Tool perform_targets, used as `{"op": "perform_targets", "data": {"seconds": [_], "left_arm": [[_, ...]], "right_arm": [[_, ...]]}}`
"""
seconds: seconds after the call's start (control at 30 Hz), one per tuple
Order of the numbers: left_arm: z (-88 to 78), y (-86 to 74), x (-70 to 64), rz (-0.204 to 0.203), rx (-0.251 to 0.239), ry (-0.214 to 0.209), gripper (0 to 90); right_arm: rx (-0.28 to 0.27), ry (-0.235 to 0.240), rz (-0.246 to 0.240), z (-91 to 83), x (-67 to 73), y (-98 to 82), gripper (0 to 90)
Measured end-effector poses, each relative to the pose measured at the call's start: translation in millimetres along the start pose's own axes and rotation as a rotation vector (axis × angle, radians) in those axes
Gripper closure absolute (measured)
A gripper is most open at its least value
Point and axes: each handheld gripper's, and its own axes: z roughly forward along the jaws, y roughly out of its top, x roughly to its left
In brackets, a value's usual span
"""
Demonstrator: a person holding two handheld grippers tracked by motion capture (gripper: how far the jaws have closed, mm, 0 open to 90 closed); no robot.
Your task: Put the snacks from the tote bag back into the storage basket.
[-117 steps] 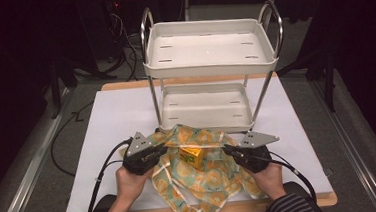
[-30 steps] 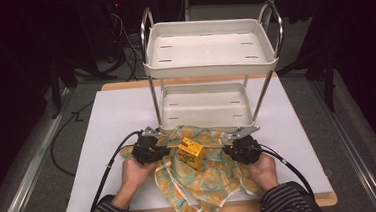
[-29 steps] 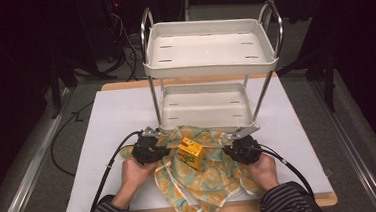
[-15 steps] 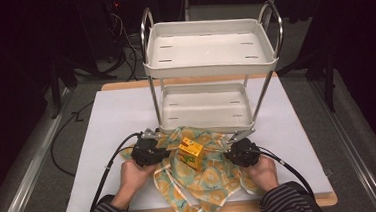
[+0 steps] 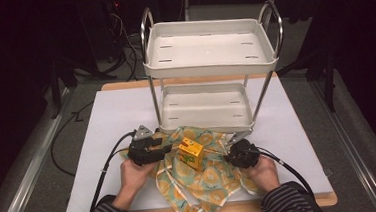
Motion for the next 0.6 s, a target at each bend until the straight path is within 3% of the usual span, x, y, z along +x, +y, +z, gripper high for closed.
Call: {"op": "perform_targets", "data": {"seconds": [0.07,0.17,0.33,0.4,0.53,0.6], "left_arm": [[3.8,-0.2,2.9,-0.011,0.024,-0.003,53.3],[7.9,-0.2,4.4,-0.026,0.061,-0.034,72.2],[12.5,-1.5,5.4,-0.034,0.118,-0.058,87.8],[13.1,-1.7,6.1,-0.035,0.125,-0.063,88.8],[15.4,-1.6,5.8,-0.034,0.138,-0.068,89.4],[16.0,-1.3,5.9,-0.029,0.148,-0.066,89.6]], "right_arm": [[0.013,-0.002,-0.009,-1.4,0.3,-0.4,85.8],[0.026,0.000,-0.014,-3.4,0.6,-1.9,81.5],[0.038,0.006,0.018,-9.2,-2.3,-2.7,55.0],[-0.008,0.020,0.026,-17.1,-2.5,-1.2,50.4],[-0.158,0.065,0.061,-41.6,-7.1,4.9,46.0],[-0.199,0.039,0.061,-51.3,-10.3,10.3,46.0]]}}
